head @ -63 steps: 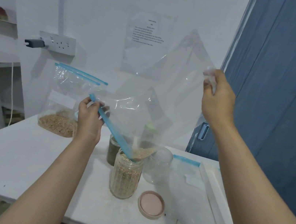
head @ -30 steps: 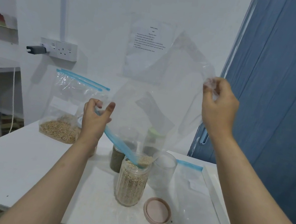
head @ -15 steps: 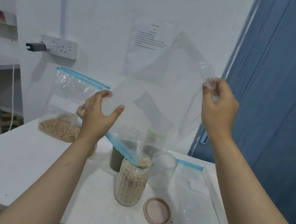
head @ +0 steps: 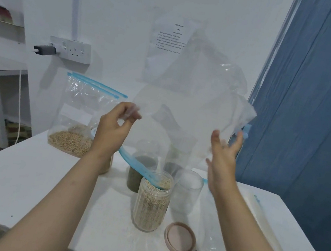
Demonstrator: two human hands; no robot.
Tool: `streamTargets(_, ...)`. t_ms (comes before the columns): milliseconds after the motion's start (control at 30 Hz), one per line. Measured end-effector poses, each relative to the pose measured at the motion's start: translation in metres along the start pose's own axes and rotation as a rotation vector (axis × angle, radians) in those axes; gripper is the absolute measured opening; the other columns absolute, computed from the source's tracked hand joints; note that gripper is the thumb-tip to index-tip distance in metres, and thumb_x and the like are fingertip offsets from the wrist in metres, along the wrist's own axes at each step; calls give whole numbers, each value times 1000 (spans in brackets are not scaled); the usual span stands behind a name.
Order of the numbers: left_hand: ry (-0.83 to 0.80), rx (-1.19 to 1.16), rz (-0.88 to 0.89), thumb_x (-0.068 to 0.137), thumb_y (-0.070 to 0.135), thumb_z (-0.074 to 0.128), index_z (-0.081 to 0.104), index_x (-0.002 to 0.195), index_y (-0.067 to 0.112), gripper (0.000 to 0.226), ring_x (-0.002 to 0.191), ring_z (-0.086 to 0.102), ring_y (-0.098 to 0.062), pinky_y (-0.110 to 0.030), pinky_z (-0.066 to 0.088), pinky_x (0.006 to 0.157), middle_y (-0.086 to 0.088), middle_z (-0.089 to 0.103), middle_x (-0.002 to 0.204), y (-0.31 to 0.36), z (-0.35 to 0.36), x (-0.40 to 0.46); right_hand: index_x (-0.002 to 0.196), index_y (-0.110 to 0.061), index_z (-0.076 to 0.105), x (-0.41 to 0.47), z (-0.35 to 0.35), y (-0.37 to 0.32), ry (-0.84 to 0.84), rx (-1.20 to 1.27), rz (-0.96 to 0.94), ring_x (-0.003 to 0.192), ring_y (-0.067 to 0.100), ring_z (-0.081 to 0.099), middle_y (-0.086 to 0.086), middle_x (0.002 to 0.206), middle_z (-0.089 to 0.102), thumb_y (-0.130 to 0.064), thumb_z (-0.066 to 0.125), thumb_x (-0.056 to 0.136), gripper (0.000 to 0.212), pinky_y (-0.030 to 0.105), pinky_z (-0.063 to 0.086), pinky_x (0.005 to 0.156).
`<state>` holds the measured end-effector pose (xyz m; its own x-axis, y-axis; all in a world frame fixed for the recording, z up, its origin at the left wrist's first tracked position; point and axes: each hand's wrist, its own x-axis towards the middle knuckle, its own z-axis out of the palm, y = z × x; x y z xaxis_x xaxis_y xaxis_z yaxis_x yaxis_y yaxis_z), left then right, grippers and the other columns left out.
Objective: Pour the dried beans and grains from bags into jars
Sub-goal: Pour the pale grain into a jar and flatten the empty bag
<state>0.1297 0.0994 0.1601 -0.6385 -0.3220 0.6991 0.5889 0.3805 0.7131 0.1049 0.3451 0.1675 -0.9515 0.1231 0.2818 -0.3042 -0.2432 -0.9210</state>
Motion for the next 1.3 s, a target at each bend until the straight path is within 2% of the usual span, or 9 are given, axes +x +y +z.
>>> streamTargets(67, 2, -14, -19, 96, 13, 60, 64, 95, 39, 26, 107, 62, -11, -30, 45, 100, 12, 70, 100, -6, -2, 2, 152, -49, 10, -4, 5, 16, -73, -12, 118, 131, 20, 50, -1, 152, 42, -65, 68, 76, 97, 50, 31, 114)
streamTargets(133, -3, -19, -51, 96, 13, 60, 64, 99, 42, 30, 108, 63, -13, -34, 45, 101, 11, 70, 102, -10, -4, 4, 151, -38, 21, 0, 10, 19, -104, 0, 123, 117, 19, 59, 0, 137, 56, -47, 60, 92, 71, 46, 39, 107)
streamTargets(200, -3, -25, -82, 95, 16, 59, 65, 105, 38, 25, 104, 63, -14, -37, 46, 100, 12, 70, 96, -13, -7, 4, 144, -36, 33, 6, 15, 14, -115, -30, 75, 113, 19, 61, -1, 123, 61, -40, 57, 97, 53, 43, 45, 101)
streamTargets(300, 30, -53, -96, 90, 33, 60, 66, 103, 41, 16, 98, 63, -12, -41, 47, 98, 15, 69, 91, -16, -12, 4, 135, -39, 39, 9, 26, 10, -150, -101, 27, 110, 17, 60, 3, 123, 61, -41, 55, 99, 39, 40, 49, 97)
streamTargets(433, 50, -49, -95, 86, 45, 61, 67, 100, 43, 15, 95, 63, -10, -43, 48, 96, 16, 69, 87, -22, -18, 3, 137, -37, 40, 9, 33, 11, -153, -112, 8, 109, 17, 60, 3, 122, 60, -43, 52, 100, 39, 42, 49, 100)
streamTargets(600, 75, -63, -119, 97, 29, 61, 68, 100, 35, 10, 90, 63, -2, -42, 48, 98, 20, 70, 86, -27, -21, 1, 138, -34, 41, 6, 36, 11, -167, -133, -11, 109, 17, 61, 1, 114, 61, -43, 50, 100, 39, 43, 48, 102)
streamTargets(933, 89, -56, -148, 96, 33, 61, 69, 98, 34, 9, 94, 63, -8, -46, 49, 99, 18, 70, 86, -29, -25, -1, 127, -39, 47, -1, 38, 11, -215, -183, -52, 106, 16, 60, 6, 110, 57, -42, 50, 100, 27, 44, 49, 103)
streamTargets(1100, 86, -61, -144, 96, 34, 61, 69, 98, 33, 9, 93, 63, -9, -43, 49, 98, 18, 70, 86, -27, -26, 0, 132, -37, 45, -1, 37, 9, -219, -197, -81, 108, 17, 60, 10, 115, 58, -42, 48, 101, 32, 41, 50, 102)
streamTargets(1300, 97, -83, -159, 96, 31, 61, 68, 92, 35, 8, 84, 60, -1, -31, 48, 93, 18, 70, 82, -24, -26, 1, 133, -35, 46, 3, 36, 8, -228, -199, -81, 98, 11, 60, -2, 103, 55, -42, 49, 101, 33, 39, 52, 99)
